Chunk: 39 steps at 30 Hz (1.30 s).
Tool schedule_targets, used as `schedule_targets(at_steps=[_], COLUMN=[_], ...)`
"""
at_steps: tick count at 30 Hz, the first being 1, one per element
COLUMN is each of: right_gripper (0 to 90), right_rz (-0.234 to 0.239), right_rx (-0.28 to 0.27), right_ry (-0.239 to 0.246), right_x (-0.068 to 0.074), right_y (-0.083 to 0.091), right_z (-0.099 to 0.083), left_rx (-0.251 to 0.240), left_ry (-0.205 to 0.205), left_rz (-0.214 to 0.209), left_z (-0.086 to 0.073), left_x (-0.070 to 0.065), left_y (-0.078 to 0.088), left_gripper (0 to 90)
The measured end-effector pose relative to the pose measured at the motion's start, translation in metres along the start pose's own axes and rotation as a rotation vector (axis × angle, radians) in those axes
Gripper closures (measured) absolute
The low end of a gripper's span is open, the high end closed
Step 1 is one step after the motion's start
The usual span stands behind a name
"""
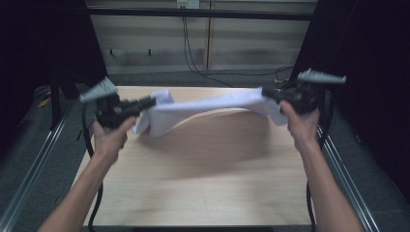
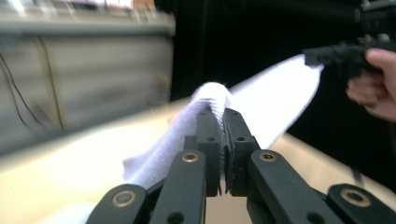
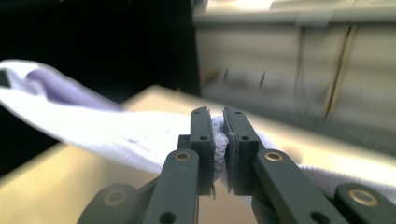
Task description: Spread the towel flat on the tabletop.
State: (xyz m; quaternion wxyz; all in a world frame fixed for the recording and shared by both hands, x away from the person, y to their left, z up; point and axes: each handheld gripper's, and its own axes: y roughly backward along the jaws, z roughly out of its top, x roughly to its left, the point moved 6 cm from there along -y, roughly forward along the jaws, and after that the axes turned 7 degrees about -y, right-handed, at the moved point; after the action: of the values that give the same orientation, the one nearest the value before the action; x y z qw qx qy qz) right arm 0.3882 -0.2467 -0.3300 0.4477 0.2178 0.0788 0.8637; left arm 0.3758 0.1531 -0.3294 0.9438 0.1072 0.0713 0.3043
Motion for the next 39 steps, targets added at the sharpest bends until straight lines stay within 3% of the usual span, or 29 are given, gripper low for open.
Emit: schedule_targets(at_steps=[1, 2, 5, 6, 9, 11, 13, 15, 16, 18, 20, 23, 25, 27, 29, 30, 31, 32, 33, 35, 39], right_gripper=[83.2, 83.4, 84.0, 84.2, 84.3, 84.1, 83.0, 77.6, 71.7, 66.3, 62.6, 59.9, 58.2, 58.2, 58.0, 57.7, 57.0, 56.7, 56.2, 55.7, 55.5], right_rz=[0.005, 0.015, 0.024, 0.02, 0.042, 0.044, 0.037, 0.033, 0.016, 0.015, 0.004, 0.033, 0.032, 0.079, 0.103, 0.123, 0.138, 0.148, 0.158, 0.176, 0.203], right_rx=[0.025, 0.049, 0.156, 0.194, 0.224, 0.276, 0.327, 0.323, 0.314, 0.27, 0.238, 0.212, 0.206, 0.191, 0.2, 0.214, 0.239, 0.264, 0.285, 0.341, 0.39], right_ry=[-0.008, -0.024, -0.07, -0.077, -0.121, -0.134, -0.112, -0.117, -0.094, -0.103, -0.091, -0.084, -0.065, -0.069, -0.056, -0.056, -0.051, -0.042, -0.032, -0.005, 0.015], right_x=[-0.004, -0.008, -0.022, -0.026, -0.031, -0.032, -0.03, -0.026, -0.024, -0.021, -0.017, -0.008, -0.001, 0.008, 0.016, 0.02, 0.025, 0.029, 0.032, 0.043, 0.057], right_y=[0.0, -0.001, -0.003, -0.003, -0.001, -0.001, 0.001, 0.007, 0.011, 0.021, 0.027, 0.027, 0.024, 0.021, 0.014, 0.008, -0.001, -0.008, -0.013, -0.025, -0.038], right_z=[-0.018, -0.037, -0.102, -0.123, -0.155, -0.176, -0.19, -0.193, -0.191, -0.184, -0.178, -0.175, -0.171, -0.165, -0.163, -0.165, -0.17, -0.176, -0.18, -0.193, -0.205], left_rx=[0.044, 0.076, 0.183, 0.194, 0.223, 0.267, 0.305, 0.309, 0.294, 0.274, 0.264, 0.308, 0.326, 0.358, 0.396, 0.425, 0.456, 0.487, 0.488, 0.51, 0.502], left_ry=[0.045, 0.063, 0.079, 0.092, 0.138, 0.146, 0.128, 0.116, 0.12, 0.126, 0.133, 0.091, 0.108, 0.118, 0.097, 0.083, 0.071, 0.053, 0.022, 0.013, 0.053], left_rz=[-0.049, -0.076, -0.145, -0.164, -0.221, -0.275, -0.297, -0.309, -0.304, -0.261, -0.185, -0.101, -0.086, -0.065, -0.055, -0.056, -0.087, -0.091, -0.065, -0.082, -0.127], left_z=[-0.034, -0.055, -0.11, -0.119, -0.147, -0.165, -0.174, -0.178, -0.177, -0.175, -0.175, -0.178, -0.183, -0.188, -0.195, -0.2, -0.204, -0.208, -0.209, -0.209, -0.213], left_x=[-0.009, -0.016, -0.038, -0.042, -0.055, -0.068, -0.077, -0.08, -0.077, -0.063, -0.042, -0.015, 0.001, 0.012, 0.018, 0.018, 0.015, 0.012, 0.009, 0.003, -0.016], left_y=[-0.002, -0.005, -0.013, -0.014, -0.018, -0.017, -0.012, -0.001, 0.005, 0.015, 0.017, 0.006, -0.007, -0.021, -0.033, -0.039, -0.042, -0.044, -0.044, -0.042, -0.034], left_gripper=[87.3, 87.3, 87.5, 87.6, 87.4, 86.6, 80.3, 72.6, 69.6, 65.1, 65.2, 61.8, 58.6, 55.5, 54.8, 58.1, 69.3, 77.6, 80.8, 90.0, 90.0])
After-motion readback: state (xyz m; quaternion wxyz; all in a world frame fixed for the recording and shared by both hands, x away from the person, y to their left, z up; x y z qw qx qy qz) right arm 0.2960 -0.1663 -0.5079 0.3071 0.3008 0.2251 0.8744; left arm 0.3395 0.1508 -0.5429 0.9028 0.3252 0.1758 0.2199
